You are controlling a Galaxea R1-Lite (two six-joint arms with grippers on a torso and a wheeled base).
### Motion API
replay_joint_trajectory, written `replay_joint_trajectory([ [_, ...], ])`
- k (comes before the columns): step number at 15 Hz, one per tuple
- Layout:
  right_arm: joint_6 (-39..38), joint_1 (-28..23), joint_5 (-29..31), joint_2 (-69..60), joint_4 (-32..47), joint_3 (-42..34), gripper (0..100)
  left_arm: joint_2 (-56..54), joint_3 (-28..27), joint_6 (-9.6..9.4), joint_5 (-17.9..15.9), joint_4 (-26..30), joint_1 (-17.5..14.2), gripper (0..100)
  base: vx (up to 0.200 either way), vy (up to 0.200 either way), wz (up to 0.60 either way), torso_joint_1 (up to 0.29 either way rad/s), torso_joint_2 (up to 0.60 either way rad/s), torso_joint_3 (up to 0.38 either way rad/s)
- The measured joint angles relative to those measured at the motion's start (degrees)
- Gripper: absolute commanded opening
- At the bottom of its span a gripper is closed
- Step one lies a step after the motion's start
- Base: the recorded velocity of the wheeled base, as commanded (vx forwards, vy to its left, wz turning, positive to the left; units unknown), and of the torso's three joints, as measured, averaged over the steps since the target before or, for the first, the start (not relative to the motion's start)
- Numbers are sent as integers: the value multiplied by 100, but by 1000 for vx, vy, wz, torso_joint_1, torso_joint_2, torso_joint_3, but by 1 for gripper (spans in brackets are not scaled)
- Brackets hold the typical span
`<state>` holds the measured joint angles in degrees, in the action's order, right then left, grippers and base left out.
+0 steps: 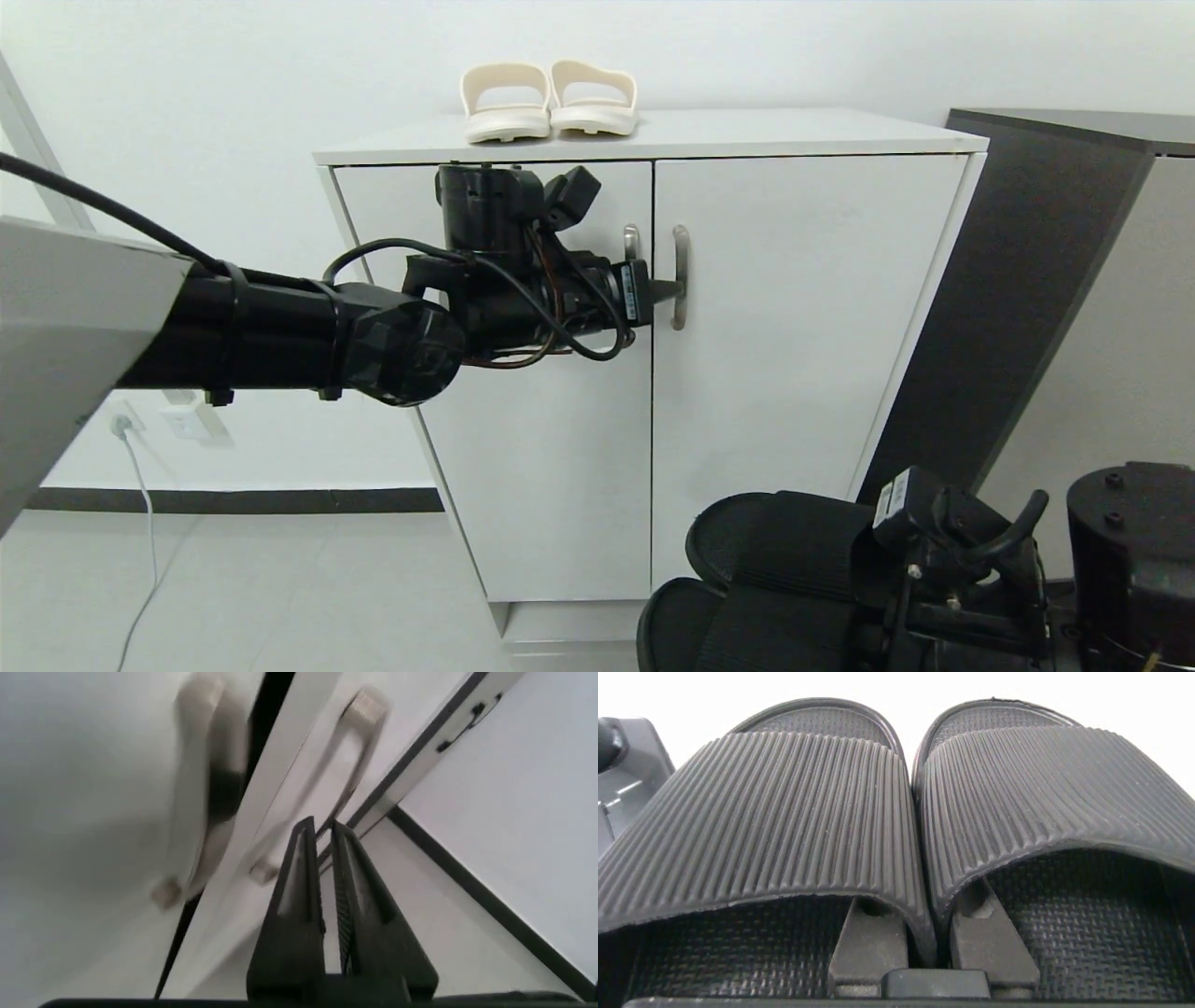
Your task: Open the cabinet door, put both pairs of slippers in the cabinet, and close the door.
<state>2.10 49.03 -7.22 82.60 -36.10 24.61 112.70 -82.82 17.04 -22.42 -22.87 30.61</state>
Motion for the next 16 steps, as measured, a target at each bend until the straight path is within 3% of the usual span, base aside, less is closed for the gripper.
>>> replay_joint_trajectory([
  [4,0,57,-206,0,0,-74,0,-372,540,-7,-13,-217,87,0,0,0,0,0,0,0],
  [11,0,122,-271,-11,-11,-182,0,-1399,2031,20,-60,-874,255,0,0,0,0,0,0,0],
  [14,0,141,-271,-9,-11,-193,0,-1560,2116,61,-246,-892,54,0,0,0,0,0,0,0],
  [16,0,146,-271,-9,-9,-193,0,-1454,1902,61,-396,-896,-134,0,0,0,0,0,0,0],
])
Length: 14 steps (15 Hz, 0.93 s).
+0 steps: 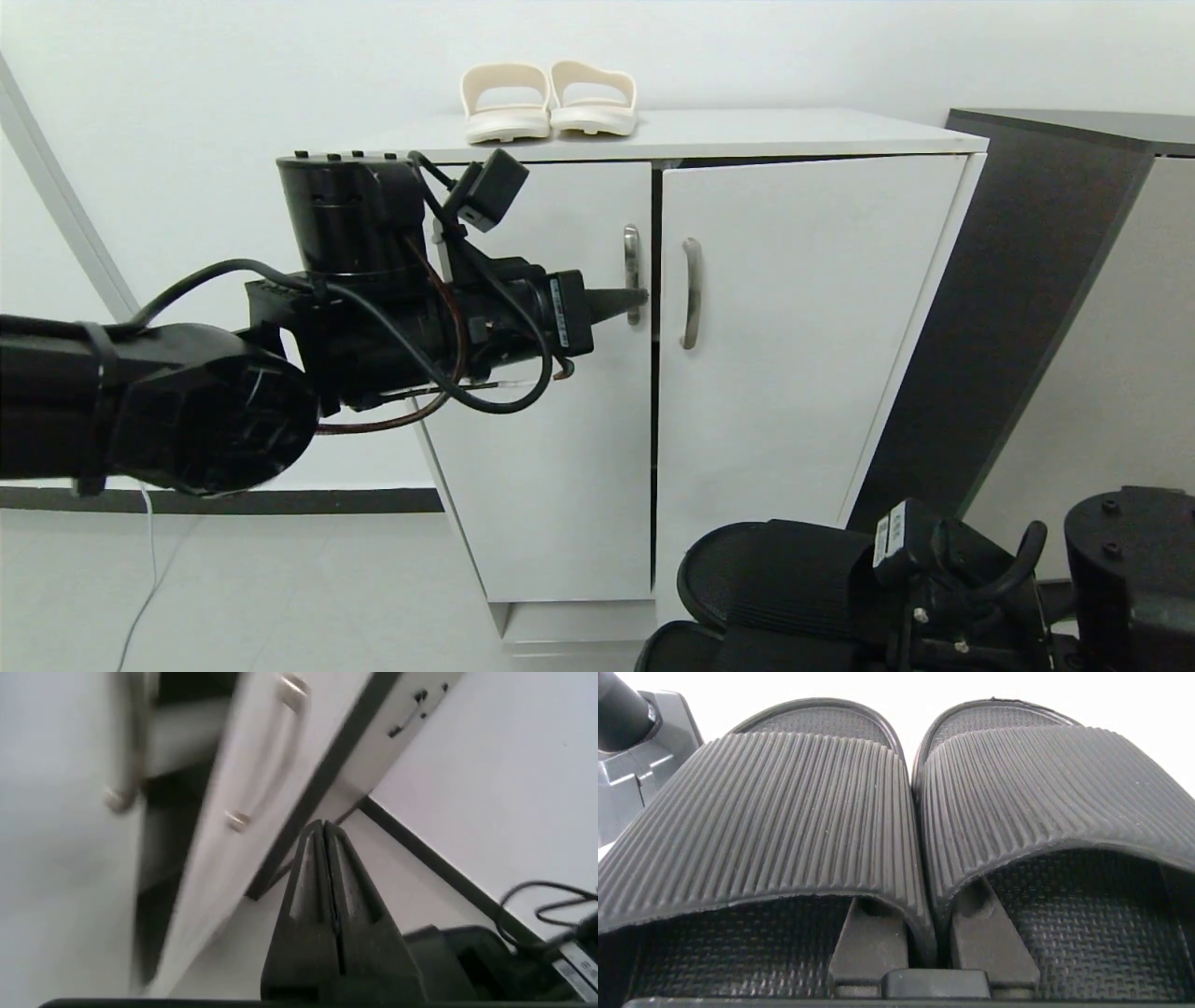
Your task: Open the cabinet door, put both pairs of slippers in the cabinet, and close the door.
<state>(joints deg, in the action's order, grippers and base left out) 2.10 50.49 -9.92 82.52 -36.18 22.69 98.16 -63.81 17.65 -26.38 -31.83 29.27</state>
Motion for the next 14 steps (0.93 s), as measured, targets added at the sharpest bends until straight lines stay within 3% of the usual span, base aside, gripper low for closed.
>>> replay_joint_trajectory([
  [2,4,0,10,0,-2,0,0,215,-297,55,-28,0,-166,0,0,0,0,0,0,0],
  [5,9,5,11,0,0,5,0,652,-830,336,-27,-101,-286,0,0,0,0,0,0,0],
  [14,9,33,11,0,0,10,0,1548,-1820,385,-24,-229,-149,0,0,0,0,0,0,0],
])
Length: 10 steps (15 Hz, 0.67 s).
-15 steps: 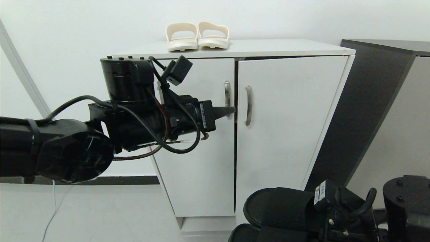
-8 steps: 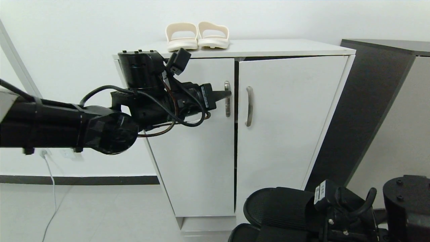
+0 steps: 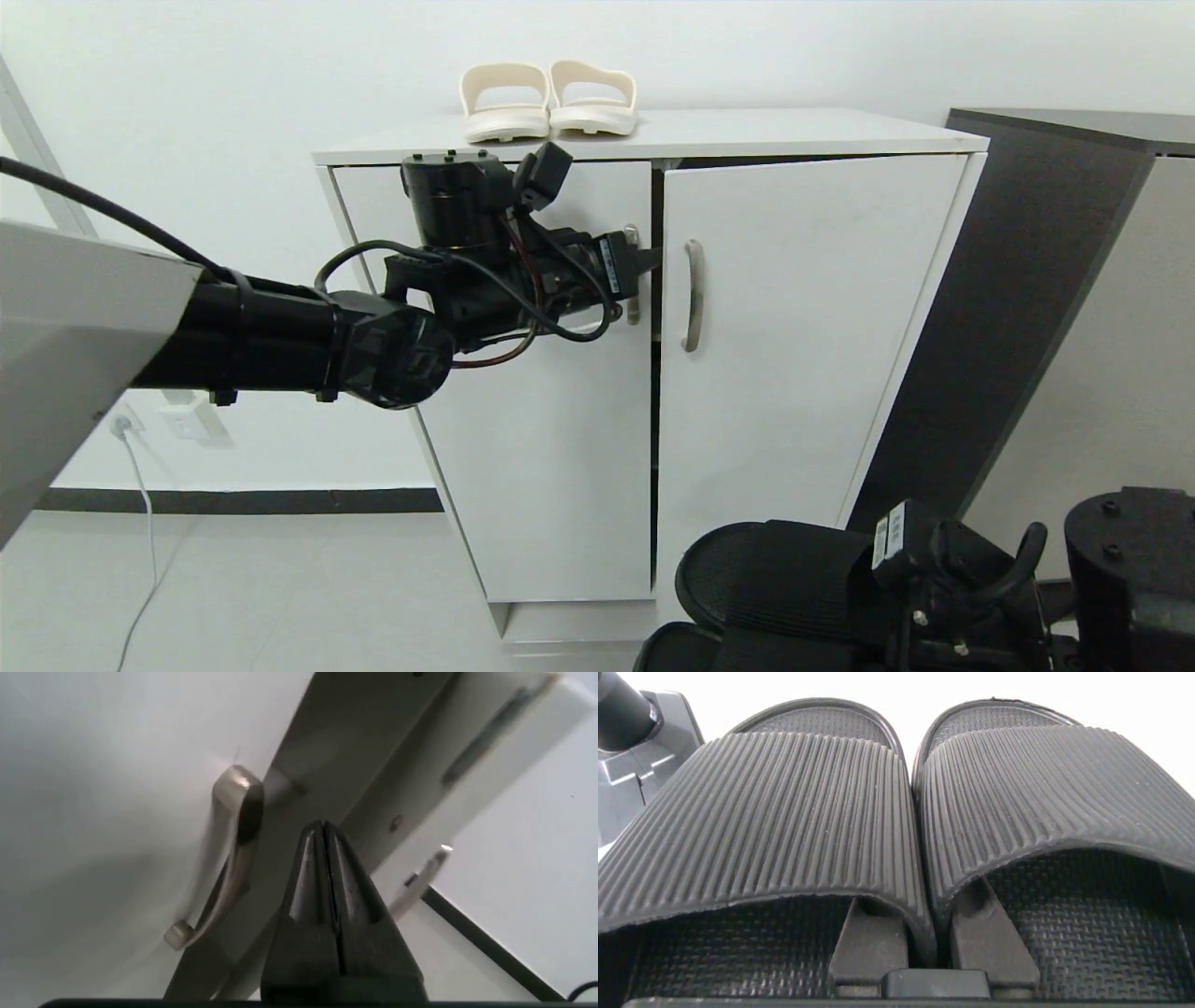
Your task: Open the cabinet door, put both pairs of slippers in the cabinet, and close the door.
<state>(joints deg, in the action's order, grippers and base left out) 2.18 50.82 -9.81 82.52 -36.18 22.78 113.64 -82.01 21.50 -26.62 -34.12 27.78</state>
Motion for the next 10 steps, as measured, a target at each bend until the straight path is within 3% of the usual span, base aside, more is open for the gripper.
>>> replay_joint_trajectory([
  [5,0,80,10,2,6,-10,0,88,61,-9,63,-37,229,0,-200,0,0,2,2,1],
  [8,0,111,7,2,9,-18,0,-260,590,-54,74,-138,769,0,-200,0,0,4,2,1],
  [10,0,144,21,2,11,-22,0,-512,902,-60,84,-490,1083,0,-200,0,0,0,2,2],
])
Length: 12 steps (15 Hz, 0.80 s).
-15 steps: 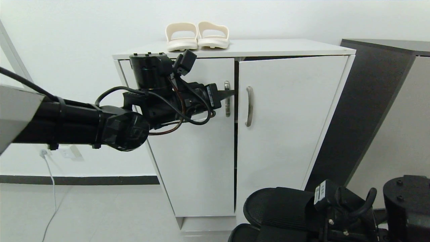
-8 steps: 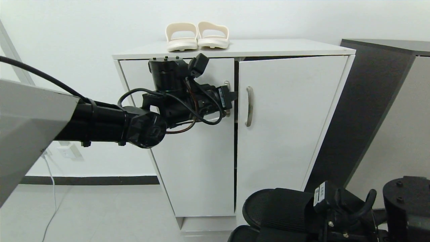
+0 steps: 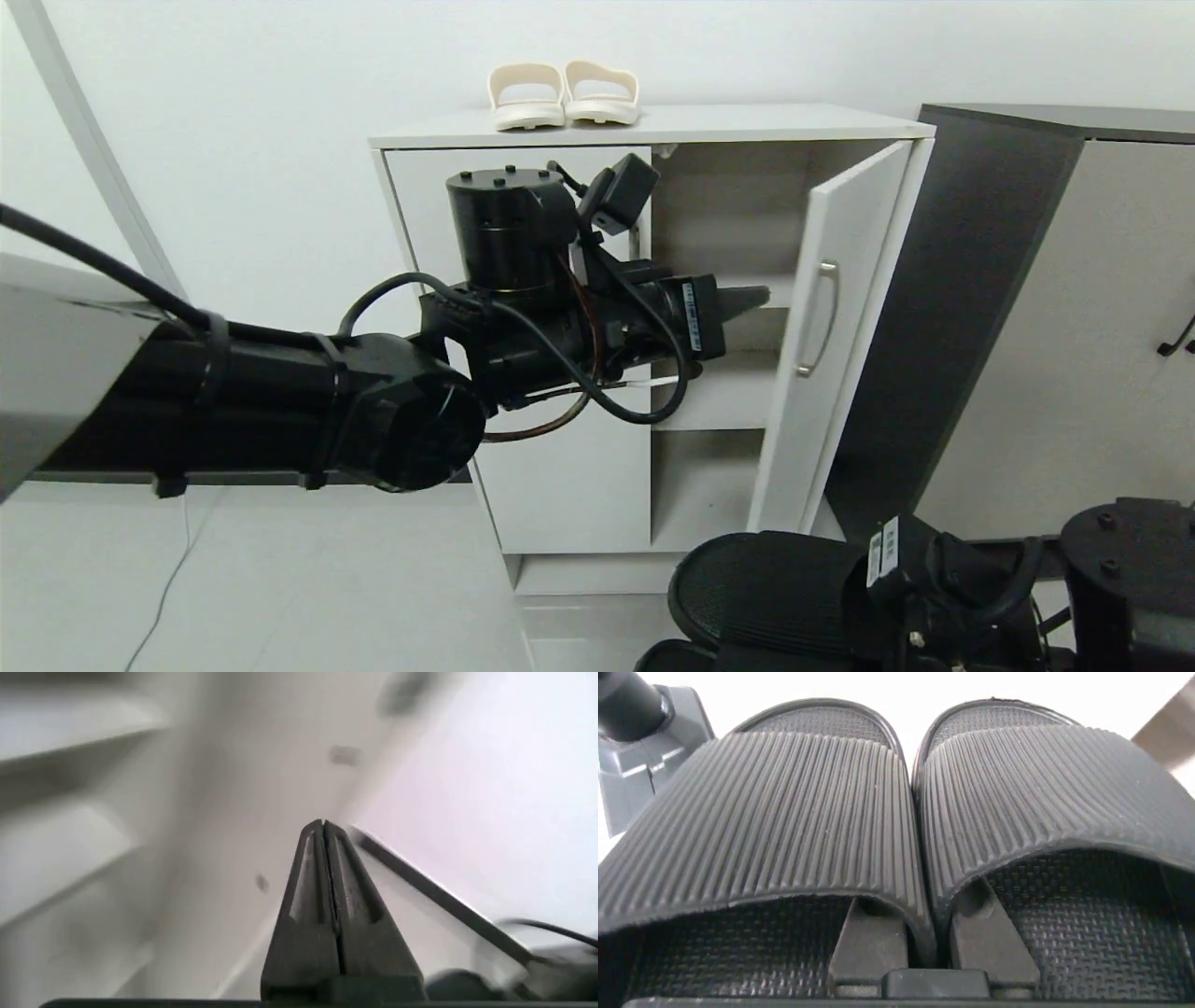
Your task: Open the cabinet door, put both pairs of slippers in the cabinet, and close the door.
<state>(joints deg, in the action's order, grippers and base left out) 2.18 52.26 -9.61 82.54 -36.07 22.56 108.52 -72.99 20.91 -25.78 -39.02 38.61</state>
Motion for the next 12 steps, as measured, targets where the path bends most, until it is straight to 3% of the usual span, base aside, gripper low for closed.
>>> replay_joint_trajectory([
  [2,0,5,15,-2,-6,-13,0,-152,157,5,22,-20,45,0,0,0,0,0,0,0],
  [5,-7,-59,15,1,-20,0,0,-450,538,-6,252,-61,-204,0,0,0,0,0,0,0],
  [9,-13,-212,17,59,-44,80,0,-1506,1831,-49,747,-291,-416,0,0,0,0,0,0,0],
  [12,-18,-389,24,124,-51,207,0,-2946,2975,-63,986,-110,-484,0,0,0,0,0,0,0],
])
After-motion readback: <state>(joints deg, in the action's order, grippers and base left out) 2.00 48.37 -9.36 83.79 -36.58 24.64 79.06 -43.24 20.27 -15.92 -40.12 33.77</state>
